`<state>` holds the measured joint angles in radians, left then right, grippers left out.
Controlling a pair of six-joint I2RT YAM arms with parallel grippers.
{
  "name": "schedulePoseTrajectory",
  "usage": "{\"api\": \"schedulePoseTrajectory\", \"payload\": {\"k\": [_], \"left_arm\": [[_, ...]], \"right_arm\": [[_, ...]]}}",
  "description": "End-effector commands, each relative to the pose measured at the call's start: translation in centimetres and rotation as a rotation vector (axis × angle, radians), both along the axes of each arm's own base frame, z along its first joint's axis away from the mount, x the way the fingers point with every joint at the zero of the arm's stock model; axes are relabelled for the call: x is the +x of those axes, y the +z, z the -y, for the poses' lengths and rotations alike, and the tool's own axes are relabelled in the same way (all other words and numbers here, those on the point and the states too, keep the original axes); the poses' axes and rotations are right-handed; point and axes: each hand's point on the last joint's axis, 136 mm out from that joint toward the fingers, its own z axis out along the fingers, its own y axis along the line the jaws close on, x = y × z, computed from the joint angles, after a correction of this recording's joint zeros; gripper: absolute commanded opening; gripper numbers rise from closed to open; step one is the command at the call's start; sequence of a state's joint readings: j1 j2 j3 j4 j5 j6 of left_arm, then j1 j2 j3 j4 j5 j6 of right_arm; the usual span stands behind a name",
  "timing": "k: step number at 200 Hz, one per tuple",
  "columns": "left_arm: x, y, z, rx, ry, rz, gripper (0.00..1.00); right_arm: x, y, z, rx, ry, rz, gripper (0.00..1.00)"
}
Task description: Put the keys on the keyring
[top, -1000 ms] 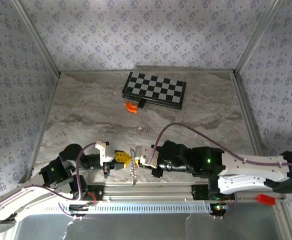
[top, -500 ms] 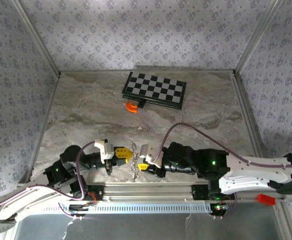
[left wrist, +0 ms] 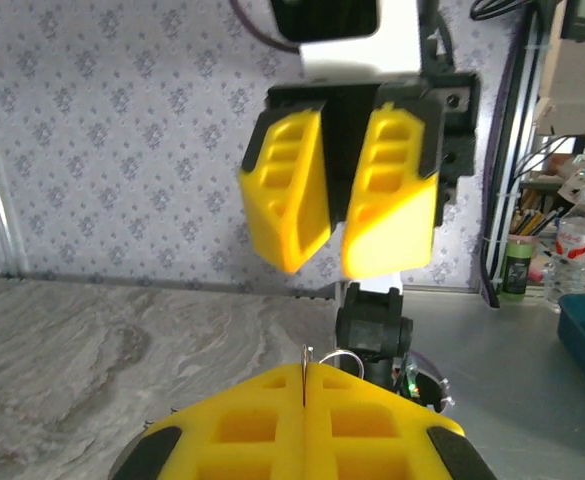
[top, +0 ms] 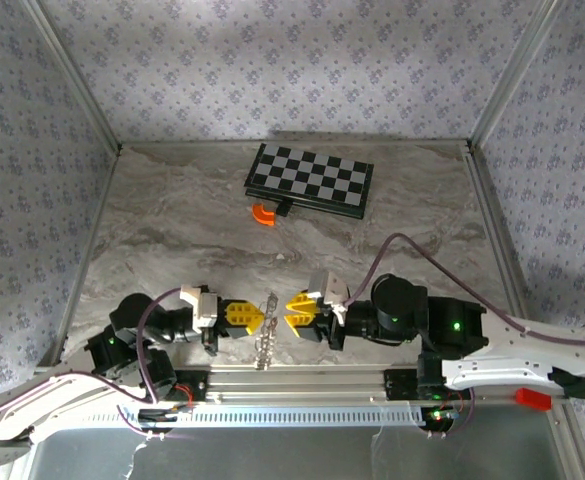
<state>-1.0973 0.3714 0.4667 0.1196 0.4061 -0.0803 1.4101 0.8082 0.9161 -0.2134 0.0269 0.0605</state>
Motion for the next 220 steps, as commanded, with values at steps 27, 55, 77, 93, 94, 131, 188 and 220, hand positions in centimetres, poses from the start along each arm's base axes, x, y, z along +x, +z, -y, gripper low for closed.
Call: {"api": "schedulePoseTrajectory", "payload": {"k": [27,55,77,93,94,131,188,220], "left_arm": [[-1.1,4.5,-1.7,-0.125,-0.003,0.057,0.00],[-0.5,4.3,-2.0,-0.127,0.034,0.054,0.00],[-0.5,4.2,-1.9,-0.124,0.038,0.054,0.00],[-0.5,4.2,-1.9,-0.121,0.037,0.054,0.00],[-0.5,4.2,-1.9,-0.120,0.037,0.054,0.00],[-0.7,4.2,-2.1,-0.117,0.032,0.057,0.00],[-0.8,4.1,-2.1,-0.115,0.027,0.057,0.00],[-1.0,4.0,-2.1,-0.114,0.016,0.062,0.00]], "right_arm": [[-1.6,0.9,-1.2,0.038,0.059,-0.001,0.25],[-1.5,0.6,-1.7,0.031,0.054,0.000,0.28],[-1.2,0.4,-2.1,0.027,0.036,0.004,0.27],[-1.0,0.4,-2.5,0.028,0.034,0.015,0.25],[-1.0,0.3,-2.5,0.028,0.032,0.015,0.25],[-0.6,0.3,-2.8,0.032,0.021,0.017,0.18],[-1.0,0.2,-2.9,0.035,0.045,0.007,0.19],[-0.7,0.7,-2.5,0.051,0.032,0.013,0.19]]}}
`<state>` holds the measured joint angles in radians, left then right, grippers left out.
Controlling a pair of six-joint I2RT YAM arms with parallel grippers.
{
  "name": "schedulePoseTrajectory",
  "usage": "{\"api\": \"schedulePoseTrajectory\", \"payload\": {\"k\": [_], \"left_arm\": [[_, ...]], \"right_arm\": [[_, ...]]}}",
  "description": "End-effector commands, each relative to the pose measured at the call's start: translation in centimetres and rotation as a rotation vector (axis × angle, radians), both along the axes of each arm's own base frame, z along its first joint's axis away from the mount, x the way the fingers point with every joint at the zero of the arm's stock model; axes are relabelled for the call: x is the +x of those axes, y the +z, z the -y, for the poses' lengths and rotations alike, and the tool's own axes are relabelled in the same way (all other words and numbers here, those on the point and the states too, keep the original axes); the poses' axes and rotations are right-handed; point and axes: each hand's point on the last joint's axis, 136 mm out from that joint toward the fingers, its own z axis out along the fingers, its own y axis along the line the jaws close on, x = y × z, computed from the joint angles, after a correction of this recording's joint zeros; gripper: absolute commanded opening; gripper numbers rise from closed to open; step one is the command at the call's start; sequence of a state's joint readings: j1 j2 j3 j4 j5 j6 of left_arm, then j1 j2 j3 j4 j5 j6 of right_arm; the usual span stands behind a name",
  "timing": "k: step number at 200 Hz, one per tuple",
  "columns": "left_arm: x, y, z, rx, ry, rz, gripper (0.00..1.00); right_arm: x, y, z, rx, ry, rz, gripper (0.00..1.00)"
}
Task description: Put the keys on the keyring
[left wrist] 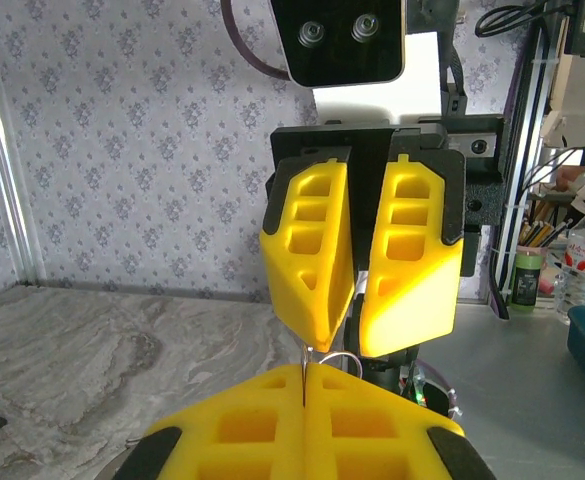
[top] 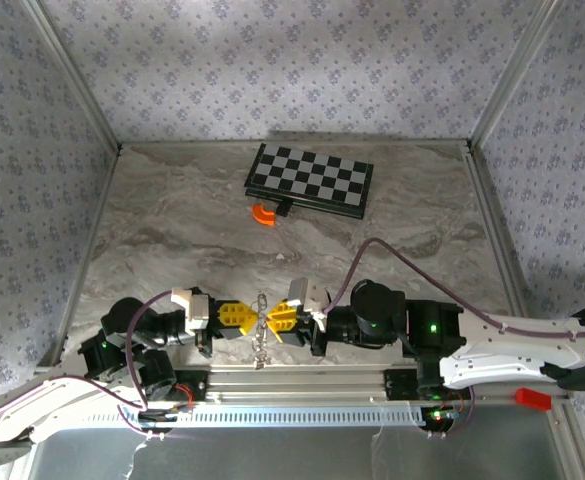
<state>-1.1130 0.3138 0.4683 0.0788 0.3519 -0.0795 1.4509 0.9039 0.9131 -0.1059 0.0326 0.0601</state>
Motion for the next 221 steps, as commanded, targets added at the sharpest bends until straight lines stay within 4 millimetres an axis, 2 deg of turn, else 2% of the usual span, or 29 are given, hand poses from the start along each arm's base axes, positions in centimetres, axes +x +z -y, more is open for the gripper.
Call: {"api": "schedulePoseTrajectory", "payload": {"k": [1,25,87,147,221], "left_arm": [[-1.0,3.6,-1.1,-0.091,-0.022,0.062,0.00],[-1.1,3.5,-1.1,-0.090,-0.028,0.063,0.00],[-1.3,3.7,-1.2,-0.092,-0.033,0.069,0.00],[-1.1,3.5,-1.1,-0.083,-0.028,0.063,0.00],[-1.2,3.3,-1.0,-0.080,-0.033,0.063,0.00]], "right_arm": [[0.1,1.2,0.3,0.043,-0.002,0.010,0.19],[0.4,1.7,0.4,0.056,-0.006,0.005,0.19],[0.7,0.1,-0.5,0.000,-0.003,-0.022,0.18],[0.2,0.0,-1.0,-0.007,0.031,-0.029,0.18],[0.4,-0.2,-1.2,-0.017,0.027,-0.027,0.08]]}}
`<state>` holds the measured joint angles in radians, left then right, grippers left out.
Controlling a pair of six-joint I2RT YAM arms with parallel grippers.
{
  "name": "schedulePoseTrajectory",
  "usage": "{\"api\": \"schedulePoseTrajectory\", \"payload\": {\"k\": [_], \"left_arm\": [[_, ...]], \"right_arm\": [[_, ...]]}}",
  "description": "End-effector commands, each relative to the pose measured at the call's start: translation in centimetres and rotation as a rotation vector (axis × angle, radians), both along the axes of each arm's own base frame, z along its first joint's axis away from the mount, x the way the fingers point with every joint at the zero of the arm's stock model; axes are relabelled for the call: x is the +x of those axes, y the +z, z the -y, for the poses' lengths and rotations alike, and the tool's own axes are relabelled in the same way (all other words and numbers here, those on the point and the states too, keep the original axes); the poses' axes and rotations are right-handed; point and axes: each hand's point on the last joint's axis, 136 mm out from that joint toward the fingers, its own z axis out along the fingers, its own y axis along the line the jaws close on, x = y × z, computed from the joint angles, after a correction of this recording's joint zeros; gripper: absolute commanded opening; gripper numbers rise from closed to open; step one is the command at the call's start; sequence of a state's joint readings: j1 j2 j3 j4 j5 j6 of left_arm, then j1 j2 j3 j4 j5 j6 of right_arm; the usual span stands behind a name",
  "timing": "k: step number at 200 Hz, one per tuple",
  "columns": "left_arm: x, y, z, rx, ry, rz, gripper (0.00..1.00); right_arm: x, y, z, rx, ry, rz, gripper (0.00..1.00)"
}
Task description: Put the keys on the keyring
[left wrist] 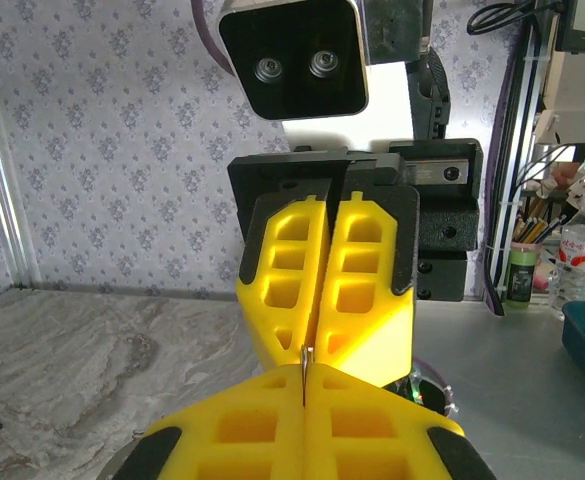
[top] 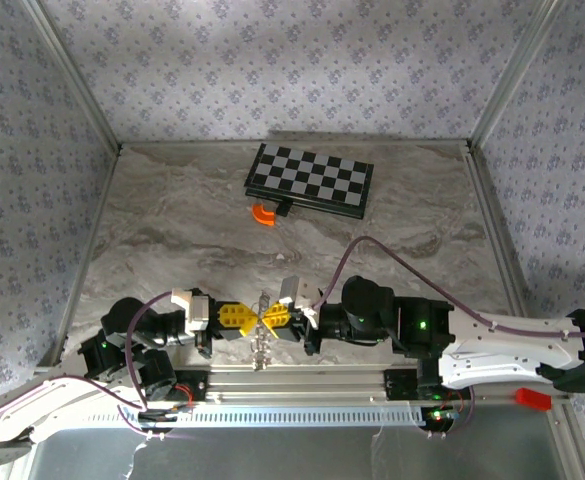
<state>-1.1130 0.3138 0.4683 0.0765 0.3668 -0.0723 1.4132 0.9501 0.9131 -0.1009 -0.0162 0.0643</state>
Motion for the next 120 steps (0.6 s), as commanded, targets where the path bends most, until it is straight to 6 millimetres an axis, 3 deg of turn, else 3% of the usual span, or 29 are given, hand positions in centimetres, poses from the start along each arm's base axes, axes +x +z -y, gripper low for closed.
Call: {"api": "schedulePoseTrajectory", "payload": {"k": [1,73,120], "left_arm": [[-0.96,3.45,-1.08,-0.085,-0.020,0.055,0.00],[-1.02,3.17,-0.91,-0.078,-0.028,0.053,0.00],[-1.04,2.99,-0.87,-0.072,-0.030,0.050,0.00]], "right_arm": [[-0.20,1.23,-0.23,0.022,0.017,-0.008,0.08],[-0.37,1.48,-0.56,0.033,0.029,-0.014,0.14],[-0.21,1.37,-0.46,0.033,0.020,-0.015,0.05]]}}
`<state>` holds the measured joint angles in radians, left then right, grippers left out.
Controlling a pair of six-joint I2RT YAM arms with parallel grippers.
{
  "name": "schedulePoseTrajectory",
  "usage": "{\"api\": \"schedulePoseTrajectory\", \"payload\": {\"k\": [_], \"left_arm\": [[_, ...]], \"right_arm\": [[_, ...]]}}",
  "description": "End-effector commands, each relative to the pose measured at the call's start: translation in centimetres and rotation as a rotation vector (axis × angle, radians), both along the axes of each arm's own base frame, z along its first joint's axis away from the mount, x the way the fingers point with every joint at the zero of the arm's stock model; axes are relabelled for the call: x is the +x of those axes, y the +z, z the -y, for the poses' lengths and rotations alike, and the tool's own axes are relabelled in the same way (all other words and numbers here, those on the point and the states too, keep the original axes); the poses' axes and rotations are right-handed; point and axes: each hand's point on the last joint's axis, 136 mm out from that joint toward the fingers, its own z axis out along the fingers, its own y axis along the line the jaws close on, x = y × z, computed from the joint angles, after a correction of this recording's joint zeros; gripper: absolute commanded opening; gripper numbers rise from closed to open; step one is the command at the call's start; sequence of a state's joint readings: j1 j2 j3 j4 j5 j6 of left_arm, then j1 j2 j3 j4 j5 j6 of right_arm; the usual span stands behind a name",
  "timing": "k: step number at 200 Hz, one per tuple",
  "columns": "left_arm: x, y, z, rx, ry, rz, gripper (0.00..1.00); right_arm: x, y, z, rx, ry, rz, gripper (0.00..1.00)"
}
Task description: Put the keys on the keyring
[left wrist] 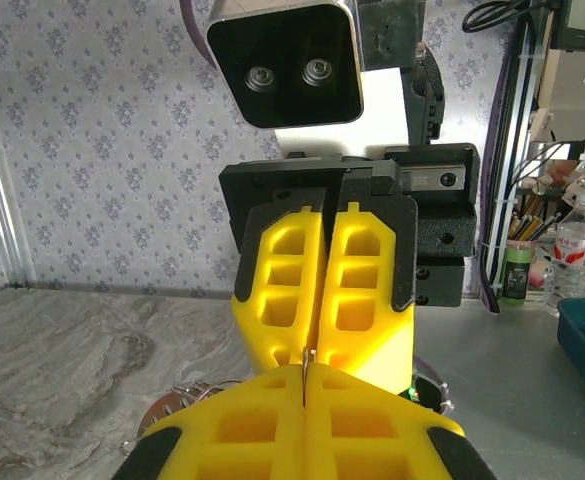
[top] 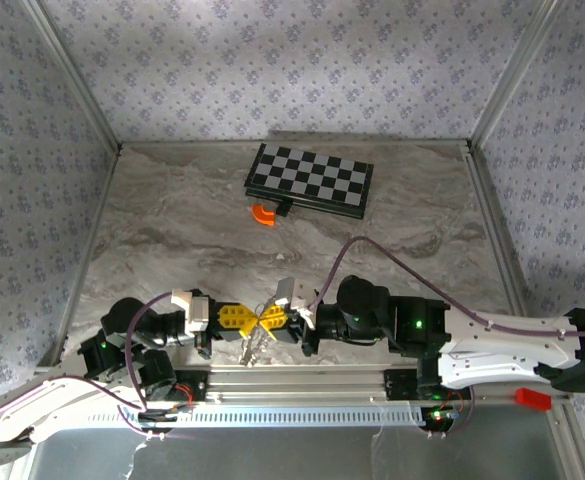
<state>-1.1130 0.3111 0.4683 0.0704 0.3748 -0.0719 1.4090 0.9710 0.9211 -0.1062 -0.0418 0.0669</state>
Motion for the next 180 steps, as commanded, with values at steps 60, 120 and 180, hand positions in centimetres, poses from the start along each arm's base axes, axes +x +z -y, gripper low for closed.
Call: {"api": "schedulePoseTrajectory", "payload": {"k": [60,120,180], "left_arm": [[-0.9,2.9,-0.9,-0.057,-0.019,0.053,0.00],[-1.0,2.8,-0.8,-0.042,-0.027,0.051,0.00],[-0.9,2.7,-0.6,-0.035,-0.030,0.045,0.00]], "right_arm": [[0.6,1.9,0.8,0.050,-0.027,-0.004,0.00],[0.8,2.4,0.5,0.086,-0.013,-0.037,0.13],[1.0,1.4,-0.2,0.058,-0.007,-0.059,0.11]]}}
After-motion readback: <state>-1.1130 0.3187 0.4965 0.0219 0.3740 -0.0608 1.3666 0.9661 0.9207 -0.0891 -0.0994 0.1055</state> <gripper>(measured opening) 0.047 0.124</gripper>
